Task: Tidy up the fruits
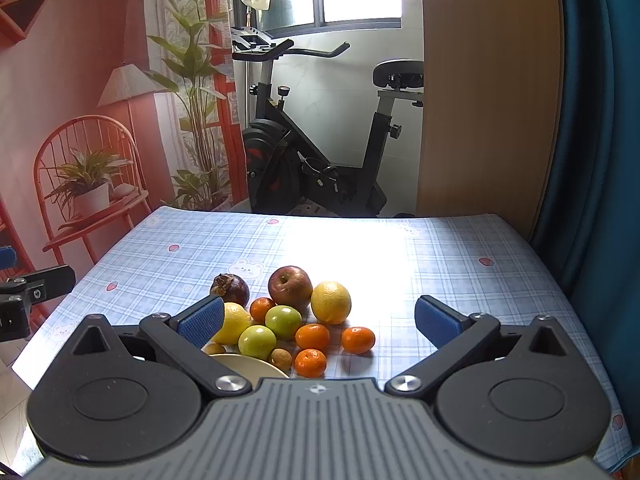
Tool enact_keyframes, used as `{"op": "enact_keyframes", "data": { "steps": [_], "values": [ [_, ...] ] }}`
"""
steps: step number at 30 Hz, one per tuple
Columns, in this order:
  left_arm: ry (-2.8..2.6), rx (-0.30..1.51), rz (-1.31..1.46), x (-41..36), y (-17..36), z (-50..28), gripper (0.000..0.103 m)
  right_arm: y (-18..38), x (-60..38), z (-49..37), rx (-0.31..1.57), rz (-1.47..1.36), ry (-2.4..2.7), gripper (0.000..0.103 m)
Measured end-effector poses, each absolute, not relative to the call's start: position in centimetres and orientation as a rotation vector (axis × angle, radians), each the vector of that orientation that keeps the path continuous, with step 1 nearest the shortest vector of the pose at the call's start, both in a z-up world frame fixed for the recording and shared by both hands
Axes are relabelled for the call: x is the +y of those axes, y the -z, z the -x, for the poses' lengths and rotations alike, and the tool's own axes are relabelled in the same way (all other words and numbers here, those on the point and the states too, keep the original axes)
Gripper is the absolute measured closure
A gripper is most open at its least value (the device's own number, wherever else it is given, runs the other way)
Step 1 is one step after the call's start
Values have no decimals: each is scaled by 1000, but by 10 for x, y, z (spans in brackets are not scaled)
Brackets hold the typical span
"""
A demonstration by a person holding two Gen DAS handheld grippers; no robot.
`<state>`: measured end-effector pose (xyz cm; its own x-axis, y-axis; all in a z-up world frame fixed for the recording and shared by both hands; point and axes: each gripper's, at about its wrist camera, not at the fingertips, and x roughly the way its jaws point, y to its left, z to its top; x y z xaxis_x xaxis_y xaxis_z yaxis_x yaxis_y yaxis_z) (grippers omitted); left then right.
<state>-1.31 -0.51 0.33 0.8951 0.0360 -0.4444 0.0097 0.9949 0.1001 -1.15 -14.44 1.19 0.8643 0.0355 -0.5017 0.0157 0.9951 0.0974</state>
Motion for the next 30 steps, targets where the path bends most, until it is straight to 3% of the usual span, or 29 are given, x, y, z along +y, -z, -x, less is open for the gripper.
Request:
{"op": "enact_keyframes", "data": {
  "steps": [30],
  "values": [
    [-13,461,-100,-4,-3,14,5,-13,-147,13,522,-105,-12,0]
  ]
}}
